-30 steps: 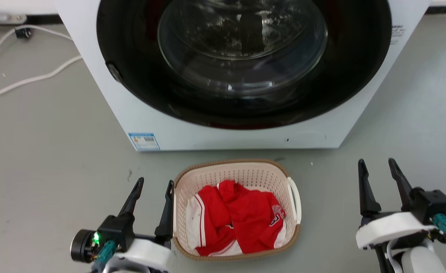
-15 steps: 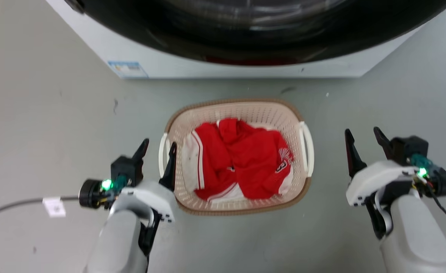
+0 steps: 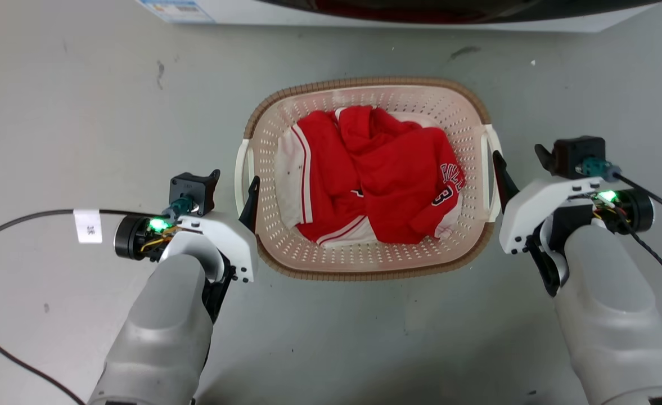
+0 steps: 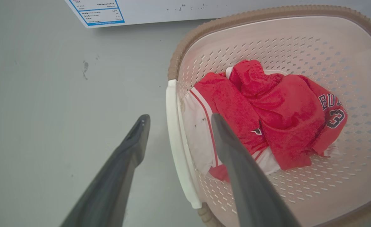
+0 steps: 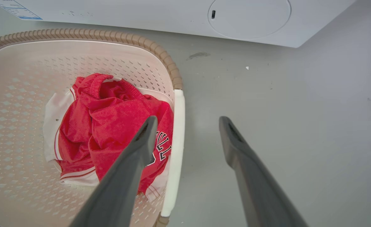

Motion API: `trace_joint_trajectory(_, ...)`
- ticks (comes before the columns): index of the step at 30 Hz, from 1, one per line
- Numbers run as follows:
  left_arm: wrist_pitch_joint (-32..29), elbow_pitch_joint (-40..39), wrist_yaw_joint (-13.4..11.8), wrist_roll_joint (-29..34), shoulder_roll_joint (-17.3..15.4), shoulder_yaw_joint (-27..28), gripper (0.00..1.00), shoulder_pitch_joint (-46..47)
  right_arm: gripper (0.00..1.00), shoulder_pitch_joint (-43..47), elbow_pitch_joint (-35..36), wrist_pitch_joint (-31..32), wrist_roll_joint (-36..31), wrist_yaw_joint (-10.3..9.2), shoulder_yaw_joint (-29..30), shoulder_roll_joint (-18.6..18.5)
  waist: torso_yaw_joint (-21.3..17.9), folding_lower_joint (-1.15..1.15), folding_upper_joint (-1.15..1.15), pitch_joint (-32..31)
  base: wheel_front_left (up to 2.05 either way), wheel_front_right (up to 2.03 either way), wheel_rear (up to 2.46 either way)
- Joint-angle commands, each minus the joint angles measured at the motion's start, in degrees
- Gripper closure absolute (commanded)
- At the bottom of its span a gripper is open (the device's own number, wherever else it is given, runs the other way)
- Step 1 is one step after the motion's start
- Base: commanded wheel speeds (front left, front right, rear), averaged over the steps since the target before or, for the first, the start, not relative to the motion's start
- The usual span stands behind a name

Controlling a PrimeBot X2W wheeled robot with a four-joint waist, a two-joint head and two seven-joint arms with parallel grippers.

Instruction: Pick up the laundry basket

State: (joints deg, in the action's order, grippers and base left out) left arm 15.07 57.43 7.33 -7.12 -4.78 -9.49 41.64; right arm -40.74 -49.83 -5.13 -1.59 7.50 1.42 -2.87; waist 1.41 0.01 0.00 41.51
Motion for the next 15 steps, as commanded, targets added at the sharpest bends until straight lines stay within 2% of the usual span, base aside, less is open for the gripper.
trace_joint_trajectory(1, 0.16, 0.53, 0.02, -0.31, -0.03, -0.2, 0.0, 1.11, 0.0, -1.22, -0.47, 0.14, 0.1, -0.02, -0.14, -0.01, 0.34, -0.01, 0.0, 0.92, 0.0, 0.0, 0.0)
trace_joint_trajectory(7, -0.08, 7.61, 0.07, -2.1, 0.28, -3.16, 0.0, 5.82, 0.0, -5.55, -6.46, 3.18, 2.12, -0.02, -1.95, -0.03, 0.48, -0.01, 0.0, 3.25, 0.0, 0.0, 0.0)
trace_joint_trajectory(15, -1.99, 11.5, 0.09, -6.41, 0.16, -9.26, 0.0, 10.61, 0.0, -10.29, -12.18, 6.87, 0.5, -0.02, -2.74, -0.01, 1.1, -0.01, 0.0, 6.11, 0.0, 0.0, 0.0)
